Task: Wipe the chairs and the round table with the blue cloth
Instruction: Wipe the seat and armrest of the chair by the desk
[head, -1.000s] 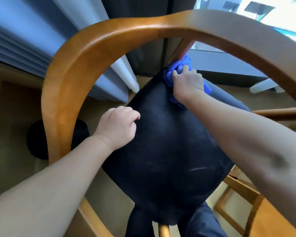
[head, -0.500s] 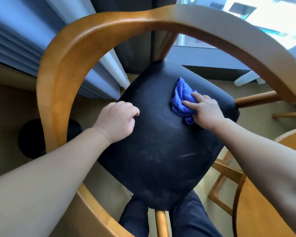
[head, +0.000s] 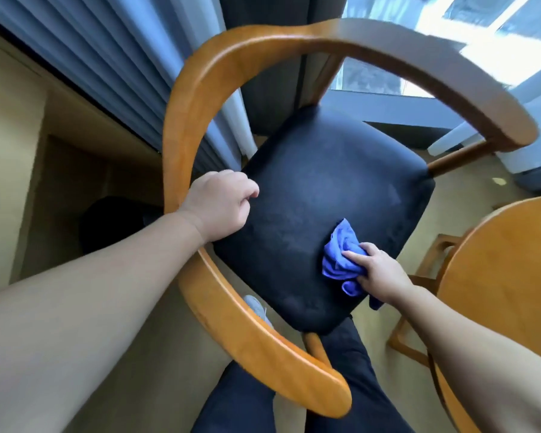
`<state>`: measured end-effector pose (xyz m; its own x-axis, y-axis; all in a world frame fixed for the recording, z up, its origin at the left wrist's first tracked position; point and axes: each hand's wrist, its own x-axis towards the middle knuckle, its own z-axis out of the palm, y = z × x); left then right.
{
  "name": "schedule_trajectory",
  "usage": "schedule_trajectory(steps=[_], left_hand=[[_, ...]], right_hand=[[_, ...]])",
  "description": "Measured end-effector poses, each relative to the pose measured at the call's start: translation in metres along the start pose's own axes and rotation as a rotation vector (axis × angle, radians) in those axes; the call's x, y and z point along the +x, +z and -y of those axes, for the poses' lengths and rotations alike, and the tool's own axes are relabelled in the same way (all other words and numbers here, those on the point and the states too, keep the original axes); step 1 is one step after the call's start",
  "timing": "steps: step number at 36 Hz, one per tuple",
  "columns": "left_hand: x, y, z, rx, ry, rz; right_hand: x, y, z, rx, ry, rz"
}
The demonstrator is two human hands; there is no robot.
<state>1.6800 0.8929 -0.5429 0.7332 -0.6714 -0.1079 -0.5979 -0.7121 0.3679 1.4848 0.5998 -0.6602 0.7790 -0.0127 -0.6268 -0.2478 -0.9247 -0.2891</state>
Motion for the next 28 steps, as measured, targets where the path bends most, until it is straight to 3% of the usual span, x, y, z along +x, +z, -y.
schedule_trajectory(steps=[6,11,28], left_hand=[[-0.056,-0.046,-0.014,0.017,-0.059,-0.061],[-0.107,-0.077,-0.036,0.013,-0.162,-0.102],[-0.232,-0.074,-0.157,-0.016,-0.576,-0.246]], right_hand=[[-0.033,-0.046,0.04,0.331,0.122,-0.085],[-0.062,-0.085,0.074,0.532,0.056,-0.136],[-0.146,-0.069,0.119,0.435,-0.062,0.112]])
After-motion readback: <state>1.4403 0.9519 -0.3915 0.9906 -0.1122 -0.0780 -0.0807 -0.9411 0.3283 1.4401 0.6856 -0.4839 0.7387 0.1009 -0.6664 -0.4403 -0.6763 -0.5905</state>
